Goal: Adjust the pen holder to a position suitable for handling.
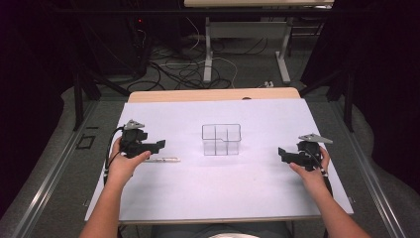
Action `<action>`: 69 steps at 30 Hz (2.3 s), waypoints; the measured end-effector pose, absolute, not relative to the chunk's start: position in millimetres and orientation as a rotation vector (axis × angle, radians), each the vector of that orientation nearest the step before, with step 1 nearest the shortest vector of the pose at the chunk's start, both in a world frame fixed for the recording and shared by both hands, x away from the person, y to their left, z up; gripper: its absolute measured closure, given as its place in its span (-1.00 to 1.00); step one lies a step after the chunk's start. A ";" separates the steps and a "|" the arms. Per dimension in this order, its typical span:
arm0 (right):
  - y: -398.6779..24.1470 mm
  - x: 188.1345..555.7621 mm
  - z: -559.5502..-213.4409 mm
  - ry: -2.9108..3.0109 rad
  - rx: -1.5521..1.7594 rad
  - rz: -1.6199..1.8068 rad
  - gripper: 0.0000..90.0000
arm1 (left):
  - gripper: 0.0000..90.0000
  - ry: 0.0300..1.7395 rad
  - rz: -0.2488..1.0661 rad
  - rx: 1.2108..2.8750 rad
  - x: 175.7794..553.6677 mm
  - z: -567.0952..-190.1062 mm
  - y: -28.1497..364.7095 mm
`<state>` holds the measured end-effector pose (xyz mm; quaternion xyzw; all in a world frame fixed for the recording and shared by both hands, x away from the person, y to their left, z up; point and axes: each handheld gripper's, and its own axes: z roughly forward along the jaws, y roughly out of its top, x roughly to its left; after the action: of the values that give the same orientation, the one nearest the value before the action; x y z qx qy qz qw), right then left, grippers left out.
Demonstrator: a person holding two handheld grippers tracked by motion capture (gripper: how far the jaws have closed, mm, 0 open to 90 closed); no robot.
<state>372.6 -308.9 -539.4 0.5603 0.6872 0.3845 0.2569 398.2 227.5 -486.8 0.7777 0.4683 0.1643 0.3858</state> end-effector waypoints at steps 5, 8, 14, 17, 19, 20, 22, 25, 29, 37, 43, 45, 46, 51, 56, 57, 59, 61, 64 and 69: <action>-308.5 373.3 -539.1 1.866 1.515 1.045 -0.75 | -0.58 1.142 0.456 2.047 397.6 -487.3 227.6; -307.1 373.8 -538.9 1.877 1.495 1.035 -0.70 | -0.58 1.142 0.461 2.051 398.6 -490.6 227.7; -303.9 373.3 -539.8 1.889 1.495 1.029 -0.69 | -0.58 1.080 0.505 2.125 397.8 -493.0 232.2; -303.9 373.4 -540.1 1.890 1.491 1.029 -0.68 | -0.51 1.075 0.517 2.136 396.9 -495.7 234.6; -303.8 373.2 -539.5 1.892 1.487 1.031 -0.68 | -0.49 1.074 0.533 2.153 397.2 -497.0 236.6; -303.8 373.2 -539.5 1.892 1.487 1.031 -0.68 | -0.49 1.083 0.527 2.157 396.8 -497.3 237.1; -303.7 373.1 -539.5 1.891 1.488 1.034 -0.68 | -0.47 1.087 0.524 2.155 396.6 -499.3 237.5; -304.1 373.2 -539.8 1.893 1.491 1.032 -0.68 | -0.46 1.073 0.542 2.174 396.7 -500.5 237.9; -304.1 373.1 -540.0 1.891 1.490 1.032 -0.68 | -0.43 1.055 0.544 2.205 396.5 -500.0 239.7; -302.5 373.0 -540.3 1.901 1.480 1.031 -0.68 | -0.38 1.058 0.534 2.220 395.9 -501.3 243.9; -301.9 372.7 -540.5 1.901 1.484 1.033 -0.68 | -0.31 1.022 0.521 2.264 396.8 -506.1 242.1; -302.7 372.6 -540.9 1.903 1.483 1.031 -0.68 | -0.29 1.009 0.513 2.285 397.1 -506.4 240.7; -302.5 372.4 -541.0 1.900 1.489 1.033 -0.68 | -0.28 0.987 0.532 2.292 397.8 -507.0 239.9; -302.7 372.1 -542.1 1.905 1.491 1.027 -0.68 | -0.21 0.906 0.541 2.357 398.3 -504.2 235.7; -301.3 371.9 -541.5 1.905 1.490 1.025 -0.68 | -0.14 0.808 0.591 2.487 400.1 -500.8 230.7; -300.9 371.8 -541.4 1.905 1.489 1.028 -0.68 | -0.13 0.795 0.588 2.512 400.1 -500.5 229.2; -300.2 371.4 -541.2 1.905 1.489 1.029 -0.68 | -0.11 0.728 0.583 2.577 400.9 -499.1 226.5; -299.8 371.0 -541.1 1.905 1.491 1.028 -0.68 | -0.10 0.652 0.593 2.645 401.7 -496.8 224.2; -299.3 370.8 -541.6 1.910 1.487 1.028 -0.68 | -0.10 0.559 0.600 2.696 403.4 -494.7 222.5; -299.4 370.5 -541.4 1.910 1.488 1.030 -0.68 | -0.10 0.477 0.586 2.775 406.0 -492.4 220.4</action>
<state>370.5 -299.4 -541.4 0.5472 0.7024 0.3789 0.2523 406.0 220.4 -492.4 0.9563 0.1644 0.2021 0.1326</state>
